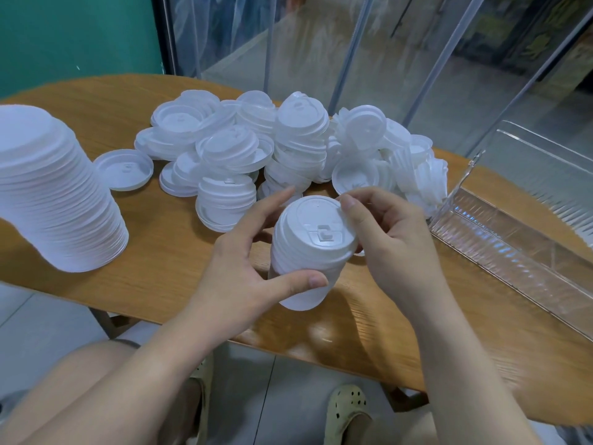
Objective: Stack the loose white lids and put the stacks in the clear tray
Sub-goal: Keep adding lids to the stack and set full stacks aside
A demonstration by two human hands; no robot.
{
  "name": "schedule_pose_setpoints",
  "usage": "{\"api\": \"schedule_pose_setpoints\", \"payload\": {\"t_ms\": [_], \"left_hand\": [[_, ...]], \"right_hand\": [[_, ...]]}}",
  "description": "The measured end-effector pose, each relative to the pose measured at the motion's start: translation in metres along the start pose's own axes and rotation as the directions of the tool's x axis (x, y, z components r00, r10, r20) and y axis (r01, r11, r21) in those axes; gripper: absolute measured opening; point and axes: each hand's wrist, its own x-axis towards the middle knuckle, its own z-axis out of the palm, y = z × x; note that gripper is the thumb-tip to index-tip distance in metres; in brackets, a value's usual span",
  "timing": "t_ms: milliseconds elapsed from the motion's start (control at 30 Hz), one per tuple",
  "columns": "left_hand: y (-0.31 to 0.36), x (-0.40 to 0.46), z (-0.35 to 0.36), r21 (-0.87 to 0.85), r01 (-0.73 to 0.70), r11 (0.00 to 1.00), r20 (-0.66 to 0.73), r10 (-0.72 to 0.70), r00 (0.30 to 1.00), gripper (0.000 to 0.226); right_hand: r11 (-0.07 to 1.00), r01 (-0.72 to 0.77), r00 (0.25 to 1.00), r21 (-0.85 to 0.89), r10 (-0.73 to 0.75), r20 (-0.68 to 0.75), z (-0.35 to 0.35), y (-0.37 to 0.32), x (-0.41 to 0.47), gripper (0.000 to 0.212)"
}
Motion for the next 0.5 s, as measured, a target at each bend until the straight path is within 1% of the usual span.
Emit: {"api": "schedule_pose_setpoints", "payload": {"t_ms": [133,367,500], "left_hand": [[0.001,0.0004,0.0007,-0.011,-0.016,1.0,0.006,0.016,1.0,0.09],[-0.0004,0.0006,0.0003,0.006,-0.009,1.0,0.019,0.009,1.0,0.088],[-0.001,0.0006,-0.0005,0.01,-0.016,1.0,0.024,0.016,1.0,0.086]], "right_hand": [[0.998,0.013,1.0,-0.053,-0.012,0.002,0.0004,0.0035,-0.0014,0.019],[0.998,-0.006,1.0,-0.065,0.007,0.01,0.0008,0.0081,-0.0024,0.021],[0.996,0.021,1.0,-0.084,-0.021,-0.007,-0.0089,0.0088,-0.0023,0.024]]}}
